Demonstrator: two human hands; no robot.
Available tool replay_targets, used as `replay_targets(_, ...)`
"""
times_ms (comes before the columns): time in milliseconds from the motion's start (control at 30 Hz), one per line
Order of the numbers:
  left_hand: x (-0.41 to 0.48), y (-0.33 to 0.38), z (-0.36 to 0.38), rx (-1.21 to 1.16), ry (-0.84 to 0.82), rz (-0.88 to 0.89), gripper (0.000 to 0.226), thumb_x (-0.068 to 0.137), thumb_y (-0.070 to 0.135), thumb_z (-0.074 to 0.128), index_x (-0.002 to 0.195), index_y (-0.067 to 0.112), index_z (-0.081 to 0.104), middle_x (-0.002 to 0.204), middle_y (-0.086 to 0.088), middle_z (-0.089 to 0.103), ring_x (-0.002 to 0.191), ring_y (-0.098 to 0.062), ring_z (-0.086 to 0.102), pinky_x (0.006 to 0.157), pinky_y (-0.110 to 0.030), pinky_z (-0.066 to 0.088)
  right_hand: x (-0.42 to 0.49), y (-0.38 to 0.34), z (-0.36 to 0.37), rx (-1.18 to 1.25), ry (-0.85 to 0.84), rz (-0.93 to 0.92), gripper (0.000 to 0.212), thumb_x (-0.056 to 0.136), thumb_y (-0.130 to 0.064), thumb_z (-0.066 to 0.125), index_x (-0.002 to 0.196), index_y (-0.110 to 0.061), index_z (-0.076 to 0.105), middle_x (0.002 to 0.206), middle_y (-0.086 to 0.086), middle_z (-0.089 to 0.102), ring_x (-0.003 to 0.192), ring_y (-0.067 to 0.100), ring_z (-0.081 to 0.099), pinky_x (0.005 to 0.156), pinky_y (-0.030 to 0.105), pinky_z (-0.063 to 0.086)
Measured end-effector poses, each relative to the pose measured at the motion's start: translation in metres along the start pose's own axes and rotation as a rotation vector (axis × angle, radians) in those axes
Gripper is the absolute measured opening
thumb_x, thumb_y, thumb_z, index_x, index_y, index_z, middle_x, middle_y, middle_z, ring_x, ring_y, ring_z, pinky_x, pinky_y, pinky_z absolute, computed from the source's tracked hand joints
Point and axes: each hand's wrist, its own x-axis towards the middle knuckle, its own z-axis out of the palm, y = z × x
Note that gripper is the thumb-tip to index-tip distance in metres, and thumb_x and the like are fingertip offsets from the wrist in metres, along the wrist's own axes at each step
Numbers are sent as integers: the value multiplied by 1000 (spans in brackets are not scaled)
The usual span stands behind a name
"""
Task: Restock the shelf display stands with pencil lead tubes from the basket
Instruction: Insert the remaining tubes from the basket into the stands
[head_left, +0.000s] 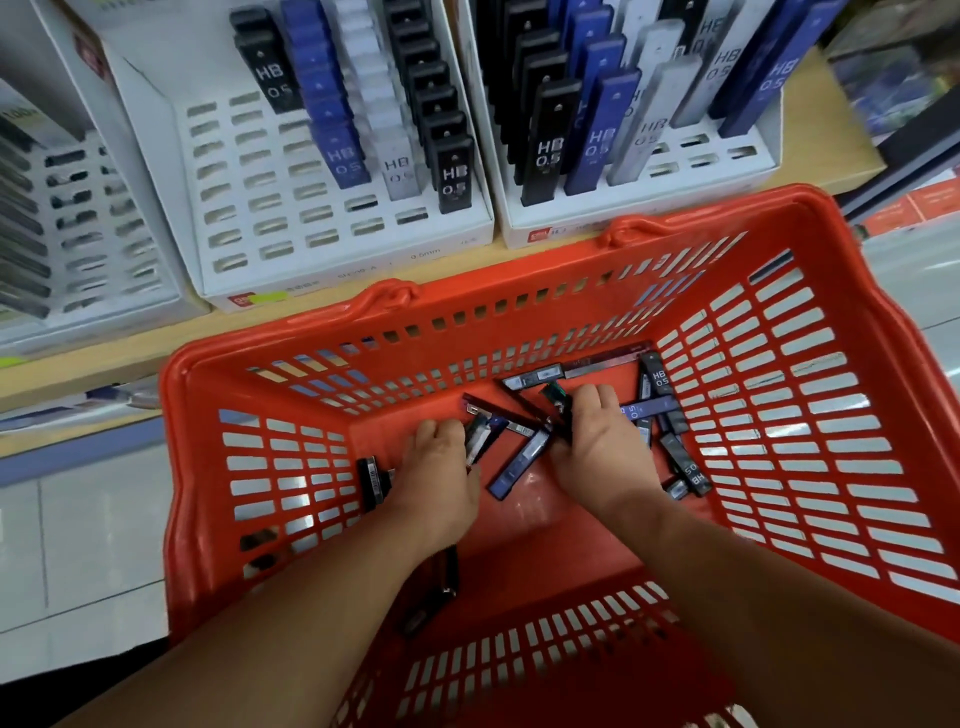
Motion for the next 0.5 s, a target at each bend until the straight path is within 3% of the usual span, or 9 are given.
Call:
replay_targets(67,-4,4,-10,-107,-43,-22,13,104,24,55,106,20,43,99,2,53,87,-14,54,74,-29,43,-2,-3,-12,45,-4,24,28,93,-17,64,105,-17,39,119,4,44,88,29,58,76,41,50)
replay_targets(133,-10,9,-21,-169,-53,-5,13,105,26,54,109,19,44,88,-1,57,77,-15,58,64,-33,47,-5,-5,-25,57,-19,74,30,91,-20,67,107,-18,42,118,4,49,92,30,60,78,39,49)
replay_targets(200,-19,14,-34,-211,-47,32,18,104,28,54,114,19,43,88,-2,61,79,-19,65,70,-40,55,-9,-10,-40,141,-51,161,34,87,-21,71,108,-19,45,110,4,59,94,29,64,79,37,53)
replay_targets(300,-31,25,-54,-248,-25,91,28,105,30,54,127,19,42,94,3,62,86,-16,67,73,-30,53,-18,-18,-62,249,-130,186,26,87,-11,69,105,-18,52,89,2,63,74,18,63,50,20,48)
replay_targets(367,-39,31,-68,-246,6,109,22,104,28,54,122,17,45,85,5,57,74,-9,58,58,-17,41,-27,-25,-75,257,-175,167,17,88,-8,67,98,-16,56,84,3,63,66,15,63,40,16,41)
replay_targets(500,-55,39,-90,-300,17,104,14,97,24,65,99,18,53,76,-2,57,60,-14,55,55,-31,45,-52,-34,-96,467,-277,197,12,89,-7,72,90,-12,61,68,7,63,52,19,57,46,27,47)
